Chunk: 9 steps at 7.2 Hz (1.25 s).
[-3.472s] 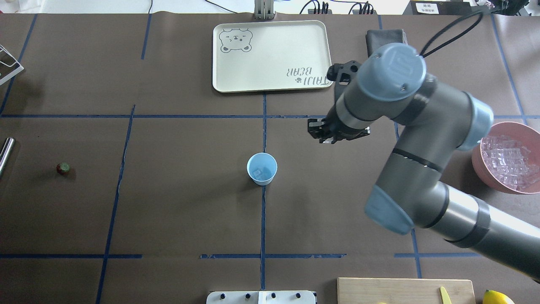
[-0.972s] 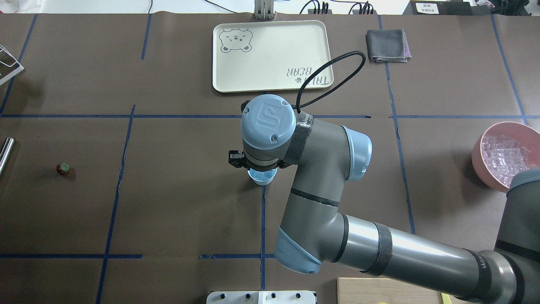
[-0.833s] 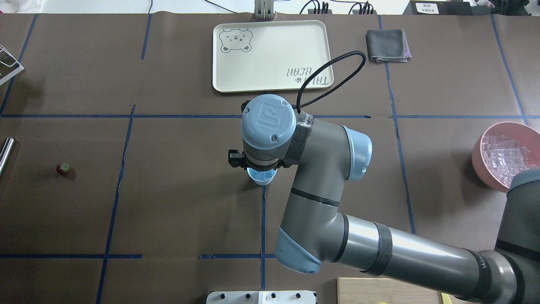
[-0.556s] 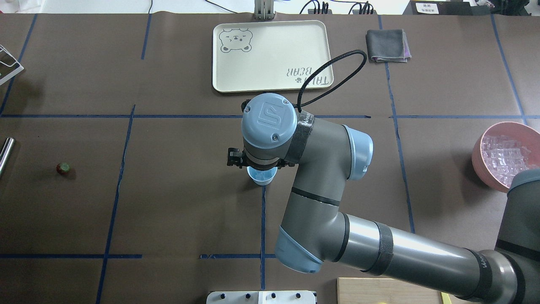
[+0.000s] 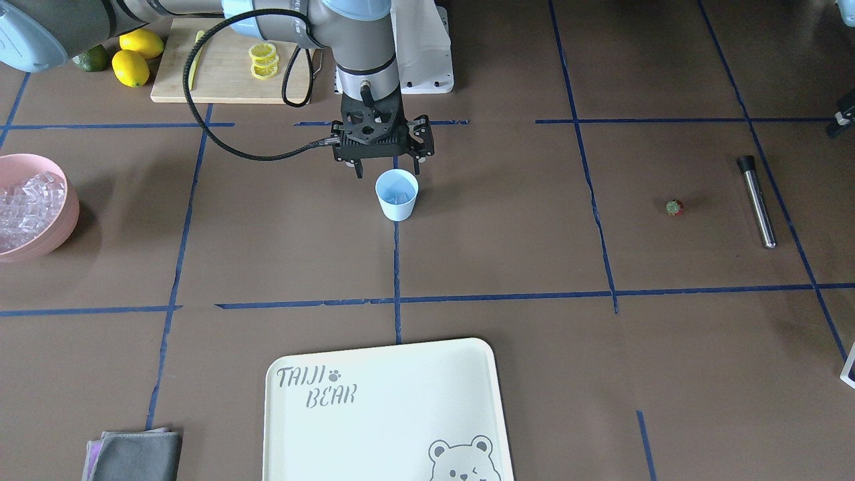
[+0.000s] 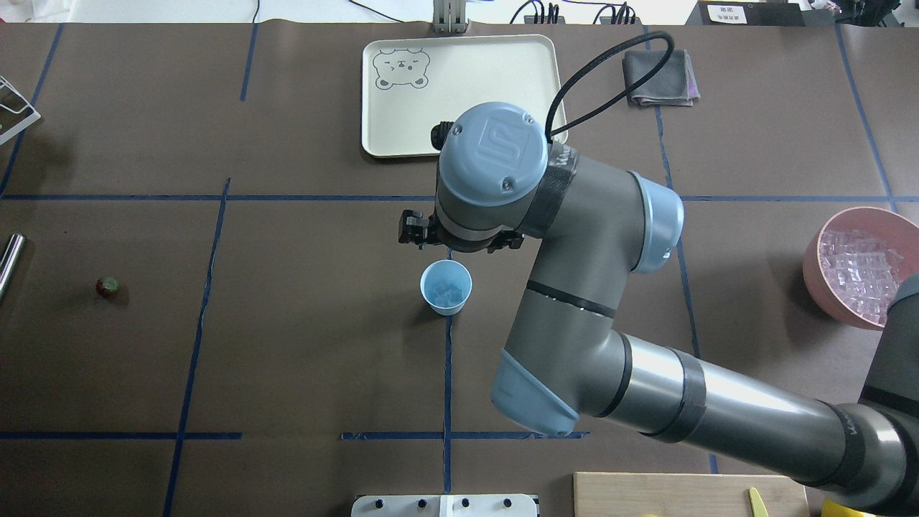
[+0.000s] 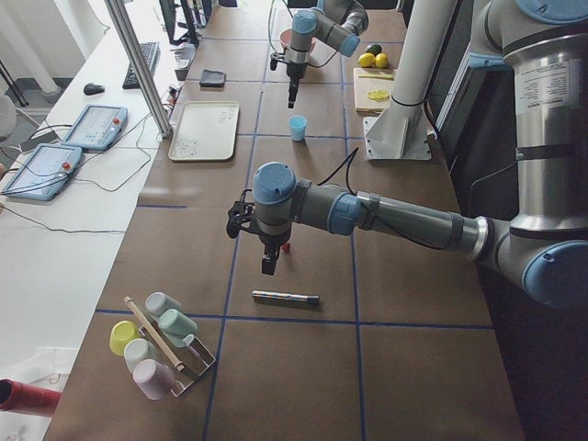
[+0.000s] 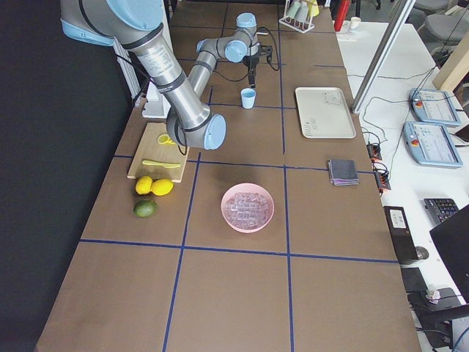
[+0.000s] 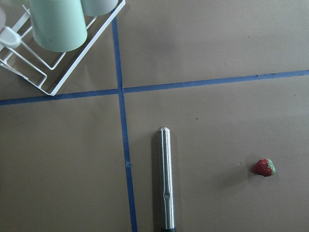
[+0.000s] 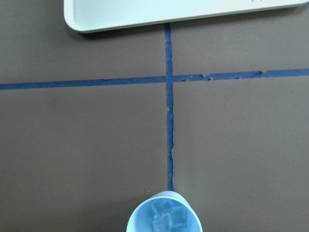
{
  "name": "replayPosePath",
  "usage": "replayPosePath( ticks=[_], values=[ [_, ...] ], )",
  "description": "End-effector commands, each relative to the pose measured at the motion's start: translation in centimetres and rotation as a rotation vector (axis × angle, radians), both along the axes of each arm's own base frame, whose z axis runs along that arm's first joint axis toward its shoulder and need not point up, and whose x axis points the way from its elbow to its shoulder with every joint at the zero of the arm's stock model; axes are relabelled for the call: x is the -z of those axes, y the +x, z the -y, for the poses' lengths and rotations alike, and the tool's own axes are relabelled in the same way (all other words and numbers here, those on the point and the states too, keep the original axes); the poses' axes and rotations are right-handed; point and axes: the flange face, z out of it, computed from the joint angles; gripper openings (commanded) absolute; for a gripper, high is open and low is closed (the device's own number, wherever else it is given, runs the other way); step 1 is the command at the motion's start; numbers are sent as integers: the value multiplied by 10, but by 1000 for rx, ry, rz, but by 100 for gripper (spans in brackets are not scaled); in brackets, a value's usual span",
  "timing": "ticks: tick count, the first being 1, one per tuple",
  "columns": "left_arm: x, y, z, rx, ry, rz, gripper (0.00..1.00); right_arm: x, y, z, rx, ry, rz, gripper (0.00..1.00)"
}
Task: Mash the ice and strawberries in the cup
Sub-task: 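Withdraw the right gripper toward the ice bowl while the left gripper reaches the strawberry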
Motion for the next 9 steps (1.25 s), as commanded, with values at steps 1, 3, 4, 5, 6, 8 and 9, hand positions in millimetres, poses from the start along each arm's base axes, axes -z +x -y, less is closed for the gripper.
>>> replayPosePath(
  ticks=[1,3,4,5,6,8,9],
  values=[
    [21,69,-6,71,-36,-68,100,-13,64,37,-5,4,-14,99],
    [7,142,-14,123,-27,11,99,-64,151,68,42,59,-37,99],
    [-11,163,-12,145,-8,21,99,-87,192,81,80,92,-49,99],
    [-21,189,-12,174,-18,-12,99,-114,233,95,109,94,-48,99],
    [-23,212,-18,193,-19,0,99,-139,270,105,129,110,-55,99],
    [-34,236,-26,184,-16,36,99,-194,334,116,181,149,-98,99],
    [-31,248,-19,180,-20,30,99,-214,359,116,195,158,-111,99]
  ],
)
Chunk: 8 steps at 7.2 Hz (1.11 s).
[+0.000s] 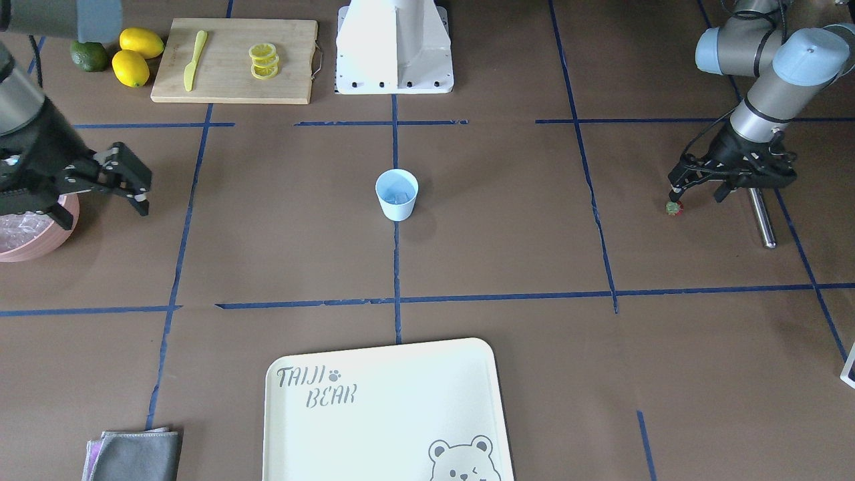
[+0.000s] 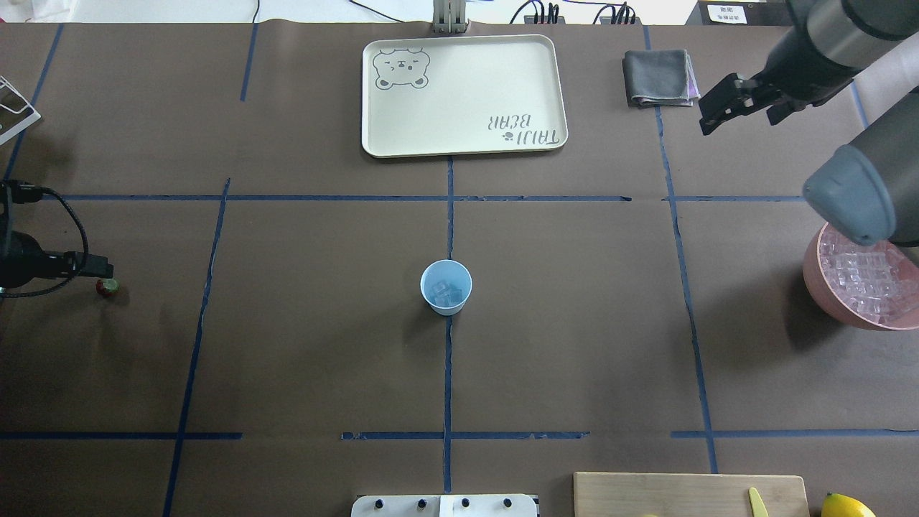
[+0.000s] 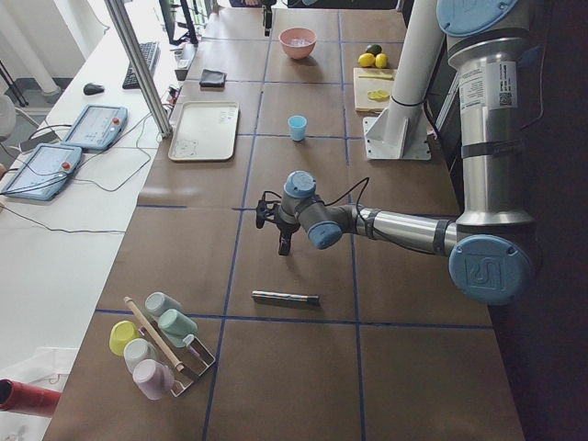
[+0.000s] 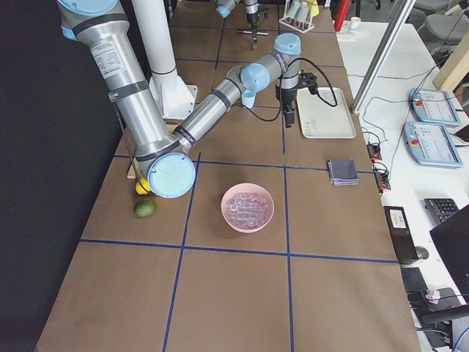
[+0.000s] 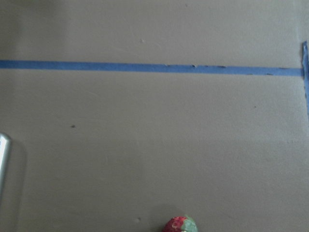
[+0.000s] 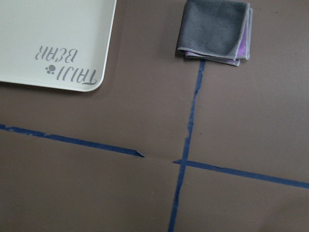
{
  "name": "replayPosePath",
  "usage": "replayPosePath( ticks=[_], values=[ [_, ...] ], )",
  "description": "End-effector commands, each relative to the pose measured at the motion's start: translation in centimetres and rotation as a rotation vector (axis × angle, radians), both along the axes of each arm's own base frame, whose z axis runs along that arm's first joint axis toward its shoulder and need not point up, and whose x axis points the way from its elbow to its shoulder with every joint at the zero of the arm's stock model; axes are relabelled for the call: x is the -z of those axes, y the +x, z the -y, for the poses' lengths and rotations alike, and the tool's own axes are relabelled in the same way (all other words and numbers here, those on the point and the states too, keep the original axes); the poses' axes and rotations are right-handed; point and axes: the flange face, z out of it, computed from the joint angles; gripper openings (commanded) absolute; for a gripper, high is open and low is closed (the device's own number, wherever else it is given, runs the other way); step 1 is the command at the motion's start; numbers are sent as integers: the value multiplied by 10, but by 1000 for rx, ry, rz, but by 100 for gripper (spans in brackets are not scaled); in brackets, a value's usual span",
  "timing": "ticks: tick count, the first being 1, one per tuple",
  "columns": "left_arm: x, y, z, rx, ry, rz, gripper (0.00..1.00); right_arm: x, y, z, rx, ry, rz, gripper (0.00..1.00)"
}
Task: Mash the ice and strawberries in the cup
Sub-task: 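Withdraw the right gripper toward the ice bowl while the left gripper reaches the strawberry, then close the left gripper on the red strawberry and lift it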
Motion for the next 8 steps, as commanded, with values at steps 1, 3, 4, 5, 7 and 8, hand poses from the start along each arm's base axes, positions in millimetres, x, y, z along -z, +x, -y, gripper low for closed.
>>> replayPosePath(
  ticks=[1,3,4,5,7,8],
  values=[
    [-2,21,5,-1,-14,0,99,-38,46,1,26,11,-13,99],
    [-3,29,0,-17,-16,2,98,-40,48,2,22,7,-18,99],
    [-6,34,-3,-25,-19,12,97,-40,48,2,18,3,-17,99],
    [-10,34,-3,-27,-24,17,96,-39,48,2,14,1,-16,99],
    [-13,35,-5,-31,-29,20,93,-39,49,2,12,2,-17,99],
    [-12,36,-5,-32,-30,19,89,-39,49,2,12,2,-17,99]
  ],
)
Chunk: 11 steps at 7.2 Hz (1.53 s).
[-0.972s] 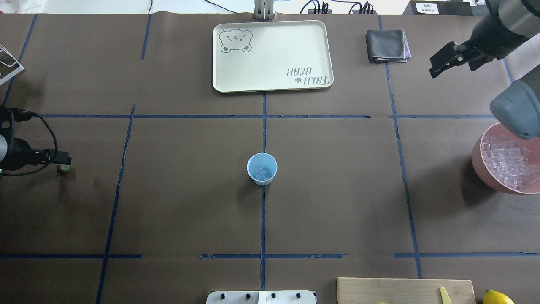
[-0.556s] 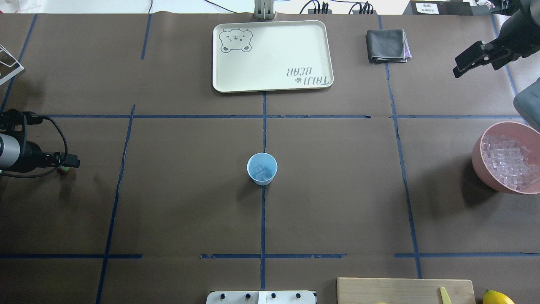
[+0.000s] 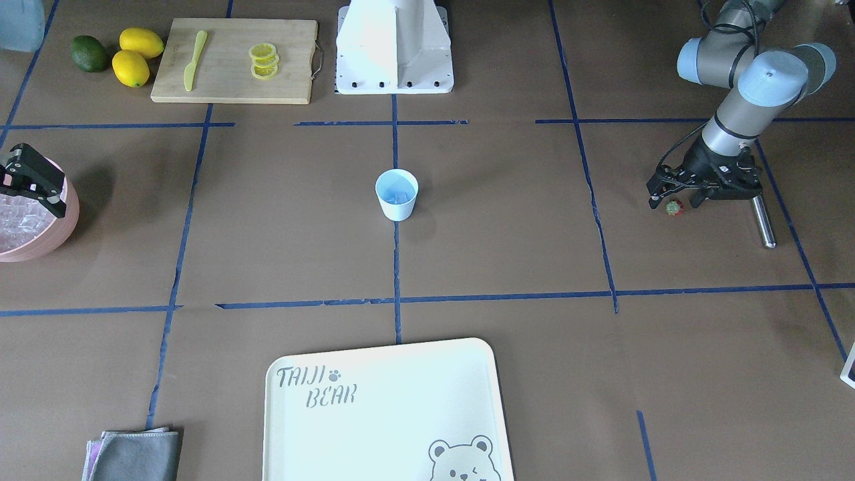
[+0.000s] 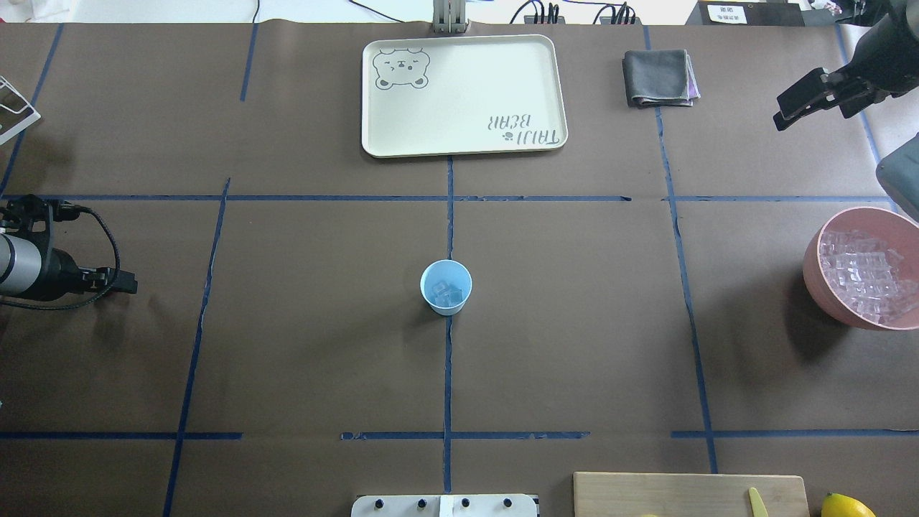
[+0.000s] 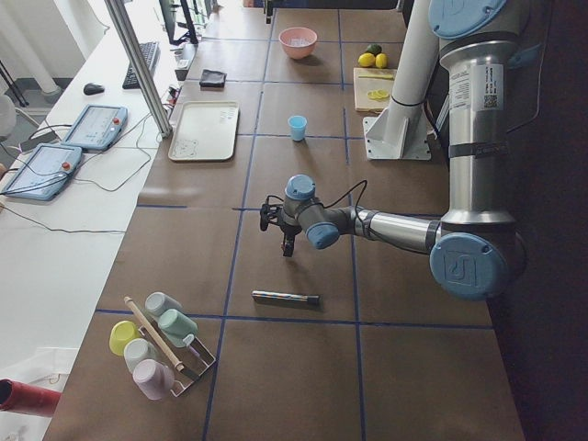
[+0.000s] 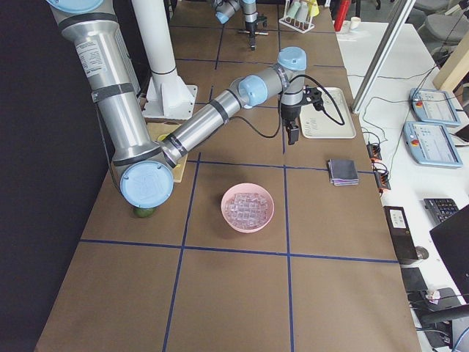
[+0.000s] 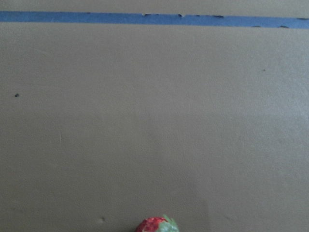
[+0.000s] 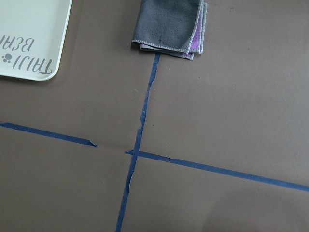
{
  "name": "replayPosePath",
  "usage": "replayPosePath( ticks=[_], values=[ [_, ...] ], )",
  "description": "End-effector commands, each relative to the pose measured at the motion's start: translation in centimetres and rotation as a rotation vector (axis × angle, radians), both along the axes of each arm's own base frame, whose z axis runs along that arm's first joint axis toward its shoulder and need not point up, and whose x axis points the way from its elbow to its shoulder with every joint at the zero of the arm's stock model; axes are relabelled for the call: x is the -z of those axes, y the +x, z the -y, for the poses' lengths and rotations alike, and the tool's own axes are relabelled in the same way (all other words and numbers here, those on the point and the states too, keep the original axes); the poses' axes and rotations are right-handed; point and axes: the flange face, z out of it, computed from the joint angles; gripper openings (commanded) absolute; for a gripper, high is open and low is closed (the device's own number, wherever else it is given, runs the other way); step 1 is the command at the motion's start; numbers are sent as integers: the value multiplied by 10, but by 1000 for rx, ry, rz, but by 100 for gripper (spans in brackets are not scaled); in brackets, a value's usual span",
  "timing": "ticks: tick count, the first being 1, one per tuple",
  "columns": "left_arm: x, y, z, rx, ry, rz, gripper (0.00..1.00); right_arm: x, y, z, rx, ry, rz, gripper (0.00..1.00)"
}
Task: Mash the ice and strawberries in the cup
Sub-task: 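Close the left gripper on the red strawberry and lift it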
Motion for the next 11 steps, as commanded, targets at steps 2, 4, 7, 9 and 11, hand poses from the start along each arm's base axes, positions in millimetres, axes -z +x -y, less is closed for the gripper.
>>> replayPosePath(
  ticks=[2,4,7,9,11],
  values=[
    [-1,2,0,-3,-4,3,69,-1,0,-1,-1,-4,1,99],
    [-3,0,-1,-1,-7,7,30,-1,1,-1,-1,-3,2,99],
    [18,-9,-3,4,15,-22,0,-13,9,-5,-7,-23,0,99],
    [118,-6,-2,1,-19,7,0,-44,39,-8,0,-30,-18,99],
    [264,36,31,45,-59,-30,0,-100,96,-16,35,-38,-8,99]
  ],
)
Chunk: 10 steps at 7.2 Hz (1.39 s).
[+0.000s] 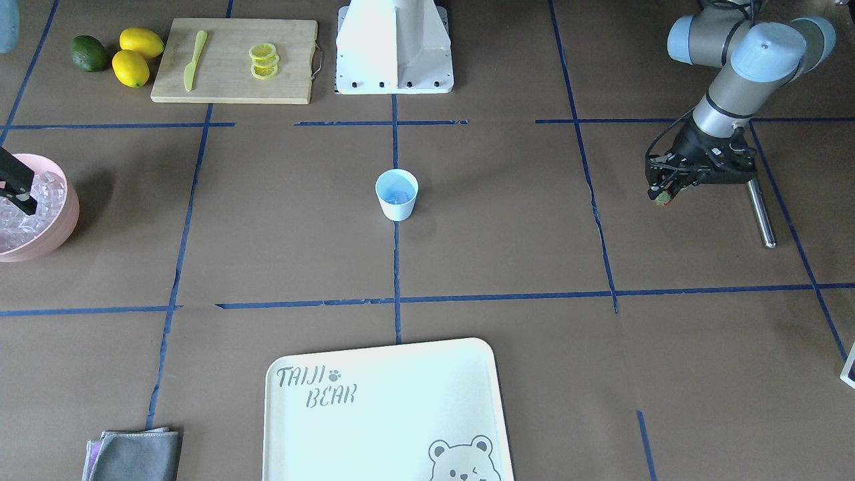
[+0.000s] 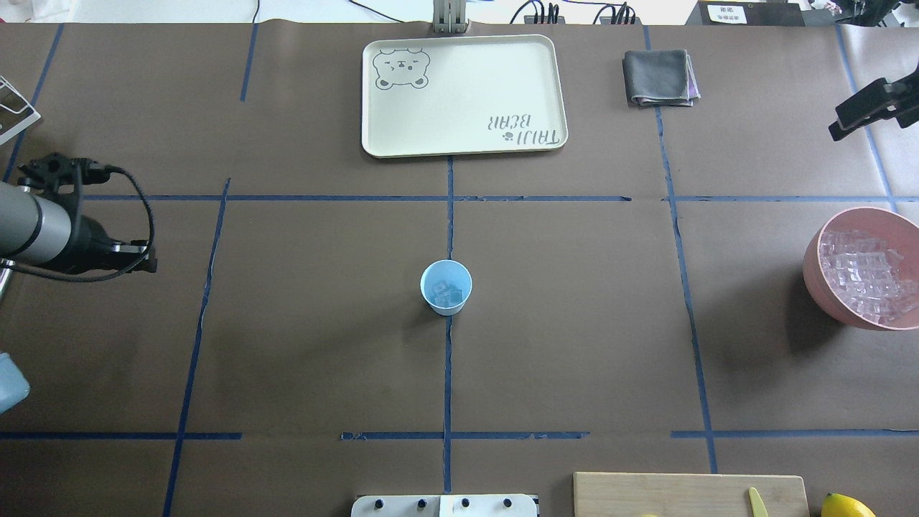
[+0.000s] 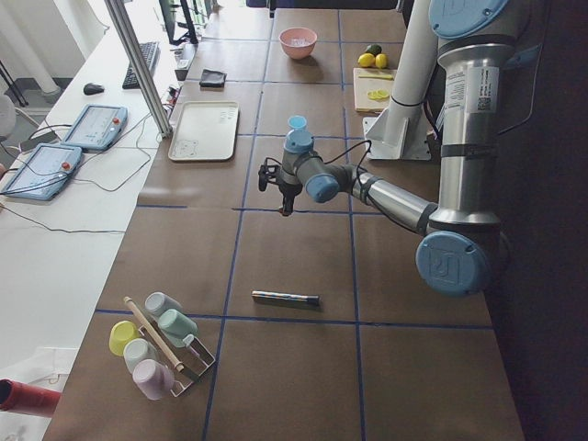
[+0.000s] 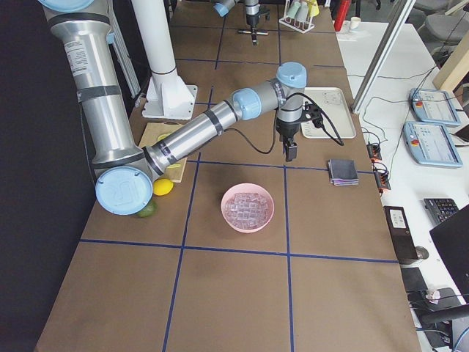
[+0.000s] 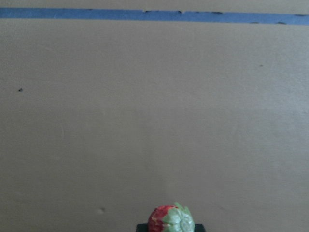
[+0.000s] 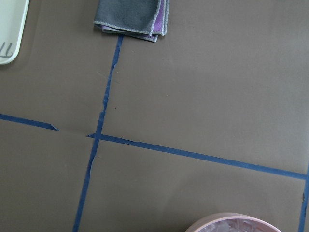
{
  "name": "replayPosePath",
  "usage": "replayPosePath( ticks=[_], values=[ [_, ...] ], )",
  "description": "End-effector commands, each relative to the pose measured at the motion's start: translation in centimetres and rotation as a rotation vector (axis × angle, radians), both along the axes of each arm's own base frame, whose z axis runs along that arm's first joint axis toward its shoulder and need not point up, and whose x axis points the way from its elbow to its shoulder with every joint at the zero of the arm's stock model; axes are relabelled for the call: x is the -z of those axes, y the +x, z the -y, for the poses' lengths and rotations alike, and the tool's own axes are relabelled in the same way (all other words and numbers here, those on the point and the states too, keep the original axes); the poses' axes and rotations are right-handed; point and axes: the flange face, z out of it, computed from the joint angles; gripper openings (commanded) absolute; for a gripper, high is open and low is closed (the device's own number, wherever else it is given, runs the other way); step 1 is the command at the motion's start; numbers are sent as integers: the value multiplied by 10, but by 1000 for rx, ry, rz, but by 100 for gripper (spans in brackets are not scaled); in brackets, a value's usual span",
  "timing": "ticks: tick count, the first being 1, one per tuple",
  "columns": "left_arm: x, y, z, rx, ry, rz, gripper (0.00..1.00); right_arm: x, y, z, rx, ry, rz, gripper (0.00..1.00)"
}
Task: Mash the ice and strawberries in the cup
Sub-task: 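Close the left gripper on the red strawberry and lift it, then carry the strawberry with the left gripper over the cup and release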
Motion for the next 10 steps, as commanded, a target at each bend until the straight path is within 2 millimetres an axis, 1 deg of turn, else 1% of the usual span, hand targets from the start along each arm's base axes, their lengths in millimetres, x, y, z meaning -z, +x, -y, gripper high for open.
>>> replayPosePath(
  ticks=[1,2,3,4,5,6,7,8,10],
  values=[
    [163,74,3,2,-71,-52,0,-62,66,-8,42,20,17,99],
    [210,119,-13,-15,-102,-102,0,-97,87,-16,48,32,17,99],
    [262,158,-7,-9,-124,-148,0,-135,101,-22,26,50,25,99],
    [285,184,-19,-49,-116,-165,0,-171,111,-30,9,66,49,99],
    [289,203,-28,-78,-108,-174,0,-191,119,-34,-3,48,102,99],
    [284,224,-17,-82,-85,-208,0,-187,126,-33,-17,47,129,99],
    [267,249,-1,-83,-75,-222,0,-187,129,-34,-23,40,146,99],
    [258,261,5,-86,-67,-234,0,-188,131,-36,-25,34,161,99],
    [257,264,6,-89,-67,-231,0,-188,132,-37,-28,33,163,99]
  ],
)
